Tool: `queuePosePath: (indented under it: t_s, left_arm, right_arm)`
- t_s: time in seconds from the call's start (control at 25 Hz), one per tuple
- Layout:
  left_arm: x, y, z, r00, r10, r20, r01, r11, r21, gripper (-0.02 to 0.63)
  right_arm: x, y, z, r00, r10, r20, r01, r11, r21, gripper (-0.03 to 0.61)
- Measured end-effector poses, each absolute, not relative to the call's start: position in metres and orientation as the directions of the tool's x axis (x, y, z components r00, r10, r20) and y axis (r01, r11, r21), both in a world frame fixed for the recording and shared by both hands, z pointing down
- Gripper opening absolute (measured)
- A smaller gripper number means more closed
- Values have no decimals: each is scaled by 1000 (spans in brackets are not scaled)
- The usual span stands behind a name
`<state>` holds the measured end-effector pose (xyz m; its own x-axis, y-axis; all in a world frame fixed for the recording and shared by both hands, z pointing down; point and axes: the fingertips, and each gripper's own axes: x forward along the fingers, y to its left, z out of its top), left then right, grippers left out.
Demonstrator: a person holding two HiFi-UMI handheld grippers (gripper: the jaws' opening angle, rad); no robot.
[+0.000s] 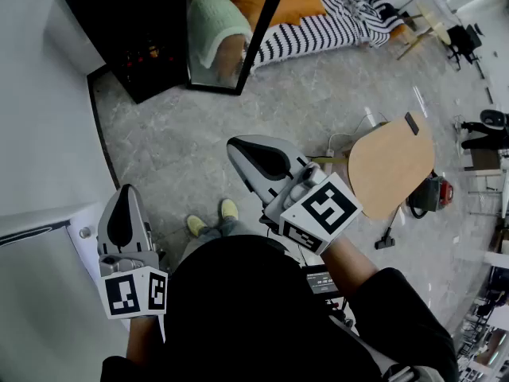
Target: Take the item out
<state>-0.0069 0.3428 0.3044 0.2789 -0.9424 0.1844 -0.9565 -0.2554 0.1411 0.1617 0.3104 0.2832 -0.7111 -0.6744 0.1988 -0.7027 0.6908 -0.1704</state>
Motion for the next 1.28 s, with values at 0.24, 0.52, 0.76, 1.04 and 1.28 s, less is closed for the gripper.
queuePosePath:
  t_s: [0.24, 0.52, 0.76, 1.04, 1.28]
  left_arm:
    - [-21, 349, 303, 286, -941, 183, -954, -261, 148, 9]
    - [-37, 353, 303, 299, -939, 169, -948, -272, 162, 9]
    - [-53, 362, 304, 305, -936, 176, -944, -273, 183, 9]
    - [-73, 367, 309, 304, -938, 168, -942, -270, 201, 9]
    - [-79, 364, 310, 313, -937, 157, -937, -279, 209, 9]
  right_arm:
    - [145, 317, 283, -711, -672, 205, -703, 686, -188, 5]
    - [130, 321, 282, -724, -659, 203, -690, 691, -215, 5]
    - [109, 328, 281, -735, -636, 235, -677, 707, -206, 6]
    - [84, 333, 286, -734, -622, 274, -674, 719, -172, 6]
    - [78, 332, 285, -720, -629, 292, -685, 712, -154, 6]
